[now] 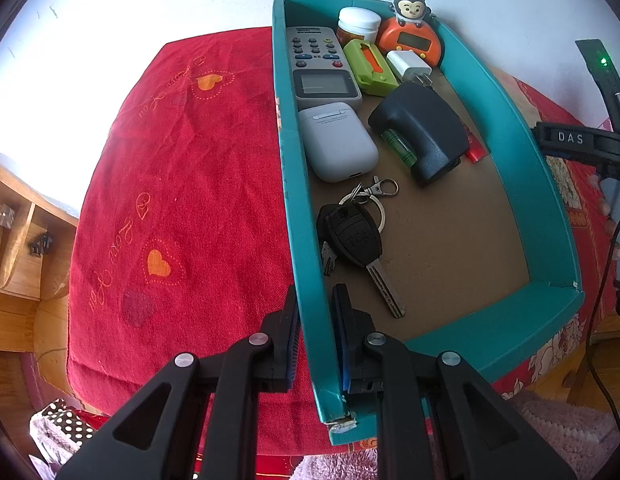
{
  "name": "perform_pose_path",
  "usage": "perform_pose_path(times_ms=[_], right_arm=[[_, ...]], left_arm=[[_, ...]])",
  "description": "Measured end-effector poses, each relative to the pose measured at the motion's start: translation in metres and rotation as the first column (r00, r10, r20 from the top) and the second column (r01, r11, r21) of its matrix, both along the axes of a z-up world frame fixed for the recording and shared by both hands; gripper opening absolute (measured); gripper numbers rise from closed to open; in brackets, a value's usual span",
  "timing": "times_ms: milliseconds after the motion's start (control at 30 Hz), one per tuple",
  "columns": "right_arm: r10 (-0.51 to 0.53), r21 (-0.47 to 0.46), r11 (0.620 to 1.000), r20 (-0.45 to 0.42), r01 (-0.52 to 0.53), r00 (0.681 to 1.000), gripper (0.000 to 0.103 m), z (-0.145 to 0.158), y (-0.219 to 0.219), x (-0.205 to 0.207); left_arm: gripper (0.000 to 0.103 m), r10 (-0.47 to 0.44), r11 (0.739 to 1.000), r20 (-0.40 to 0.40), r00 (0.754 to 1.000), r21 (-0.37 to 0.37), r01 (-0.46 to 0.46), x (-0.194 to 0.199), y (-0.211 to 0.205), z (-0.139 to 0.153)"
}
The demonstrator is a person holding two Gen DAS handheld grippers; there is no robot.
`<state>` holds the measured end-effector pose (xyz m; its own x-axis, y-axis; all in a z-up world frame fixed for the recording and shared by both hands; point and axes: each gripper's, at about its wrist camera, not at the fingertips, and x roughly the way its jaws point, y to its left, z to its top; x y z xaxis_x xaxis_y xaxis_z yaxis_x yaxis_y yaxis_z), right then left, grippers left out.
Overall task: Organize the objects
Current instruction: 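Position the right gripper around the printed card and grasp it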
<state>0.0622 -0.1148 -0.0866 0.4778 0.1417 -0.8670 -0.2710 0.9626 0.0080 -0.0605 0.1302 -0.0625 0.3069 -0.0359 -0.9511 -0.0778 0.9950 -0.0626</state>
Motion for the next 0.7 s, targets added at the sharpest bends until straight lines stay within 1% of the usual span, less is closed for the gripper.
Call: perform_pose_path(times_ms=[100,167,300,333,367,500,533,567,600,700], right_arm=[[-0.001,-0.014,1.000,0.006,0.001,1.000,0.071,-0.001,-0.004,0.002],[0.000,0.002,1.000,0.001,0.000,1.000,0.071,-0.003,-0.008,0.002],[0.017,-0.005,1.000,-0.002,-0.017,1.000,0.072,-0.004,-0.006,0.002],[0.024,-0.003,1.000,0.000,-0.024,1.000,0.073,-0.004,-0.005,0.003],[0.031,-0.003,1.000,0.002,-0.031,1.000,0.076,-0.005,-0.004,0.003],[0.061,-0.017,0.998,0.008,-0.060,0.998,0.077,-0.003,-0.003,0.012],[0.047,-0.057,0.997,0.010,-0.047,0.999,0.078,-0.003,-0.006,0.015],[0.045,-0.068,0.997,0.024,-0.044,0.999,0.078,-0.003,-0.008,0.015],[0.037,-0.070,0.997,0.023,-0.036,0.999,0.078,-0.002,-0.014,0.017],[-0.029,-0.069,0.997,0.013,0.029,1.000,0.078,0.000,-0.038,0.024]], left_arm=[[0.014,0.001,1.000,0.000,1.000,0.000,-0.001,0.000,0.000,0.000],[0.014,0.001,1.000,0.000,1.000,0.000,-0.001,0.000,0.000,0.000],[0.014,-0.002,1.000,-0.002,1.000,0.002,0.002,0.001,-0.001,0.000],[0.014,-0.003,1.000,-0.002,1.000,0.003,0.003,0.001,-0.001,0.000],[0.014,-0.004,1.000,-0.004,1.000,0.004,0.004,0.001,-0.002,0.000],[0.014,-0.007,1.000,-0.008,1.000,0.007,0.007,0.003,-0.004,0.000],[0.014,-0.006,1.000,-0.009,1.000,0.007,0.006,0.003,-0.004,0.000],[0.014,-0.004,1.000,-0.009,1.000,0.007,0.005,0.004,-0.004,0.000],[0.014,-0.003,1.000,-0.009,1.000,0.008,0.003,0.004,-0.005,0.000],[0.014,-0.001,1.000,-0.009,1.000,0.008,0.001,0.005,-0.005,0.000]])
